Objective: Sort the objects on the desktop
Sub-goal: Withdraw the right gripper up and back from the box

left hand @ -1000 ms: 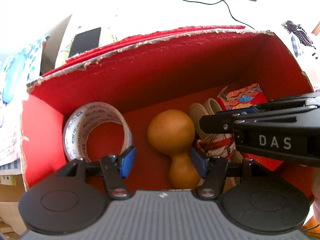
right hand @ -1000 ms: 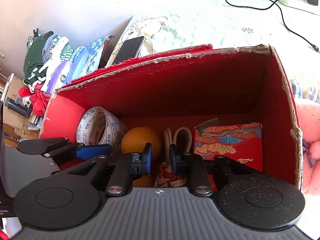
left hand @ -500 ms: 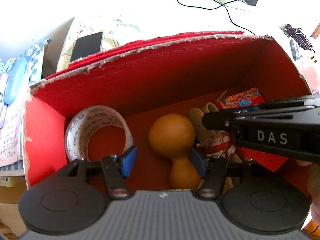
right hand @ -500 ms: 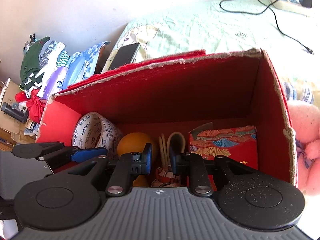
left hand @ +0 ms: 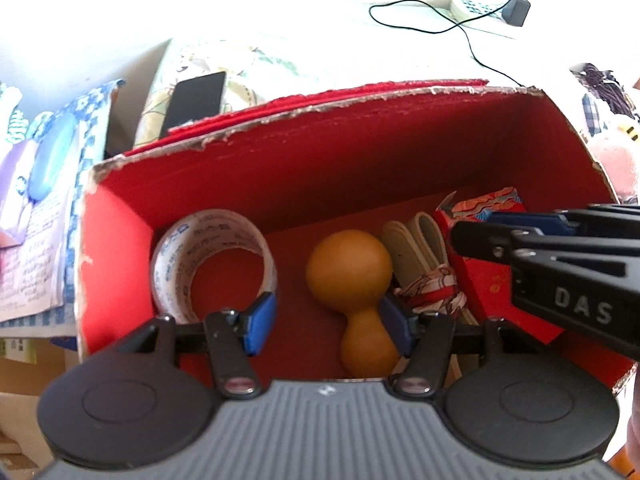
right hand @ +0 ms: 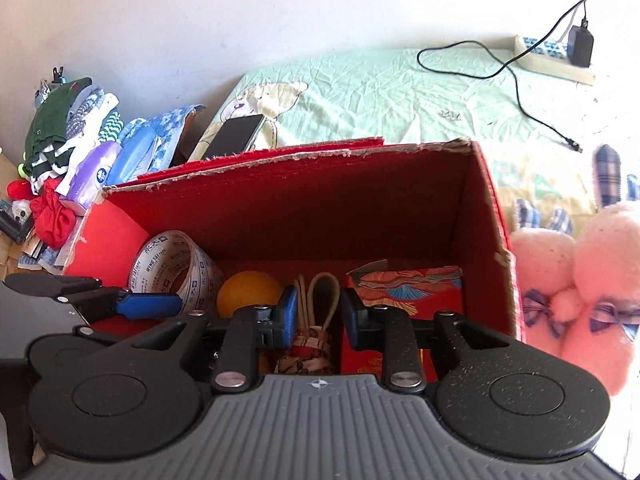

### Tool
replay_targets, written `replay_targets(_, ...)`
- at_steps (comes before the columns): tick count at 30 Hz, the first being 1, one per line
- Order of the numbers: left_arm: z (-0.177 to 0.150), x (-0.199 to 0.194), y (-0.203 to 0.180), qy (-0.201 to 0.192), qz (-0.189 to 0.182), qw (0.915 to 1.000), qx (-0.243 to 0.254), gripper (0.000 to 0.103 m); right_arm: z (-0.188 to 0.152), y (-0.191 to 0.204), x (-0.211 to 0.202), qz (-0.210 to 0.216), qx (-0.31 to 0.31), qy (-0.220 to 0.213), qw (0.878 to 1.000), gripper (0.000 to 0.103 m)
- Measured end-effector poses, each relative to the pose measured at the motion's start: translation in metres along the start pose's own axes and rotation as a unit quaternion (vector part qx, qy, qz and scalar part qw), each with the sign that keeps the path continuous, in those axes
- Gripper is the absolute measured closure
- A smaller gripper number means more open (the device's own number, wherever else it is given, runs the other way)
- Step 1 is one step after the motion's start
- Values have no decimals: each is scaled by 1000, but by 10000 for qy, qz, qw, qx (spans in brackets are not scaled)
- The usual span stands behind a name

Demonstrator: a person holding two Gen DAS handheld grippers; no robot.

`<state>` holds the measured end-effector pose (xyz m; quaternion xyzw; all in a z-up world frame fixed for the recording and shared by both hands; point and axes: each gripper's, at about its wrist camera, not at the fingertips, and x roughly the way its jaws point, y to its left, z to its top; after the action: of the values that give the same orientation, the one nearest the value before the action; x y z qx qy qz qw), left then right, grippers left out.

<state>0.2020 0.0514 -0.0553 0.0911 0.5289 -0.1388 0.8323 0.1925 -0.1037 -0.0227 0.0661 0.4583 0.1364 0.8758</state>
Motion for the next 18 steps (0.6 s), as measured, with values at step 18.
replay_targets(18, -13, -37, -13, -188, 826, 9958, -358, 16, -13, 0, -33, -151, 103, -120, 9998, 73)
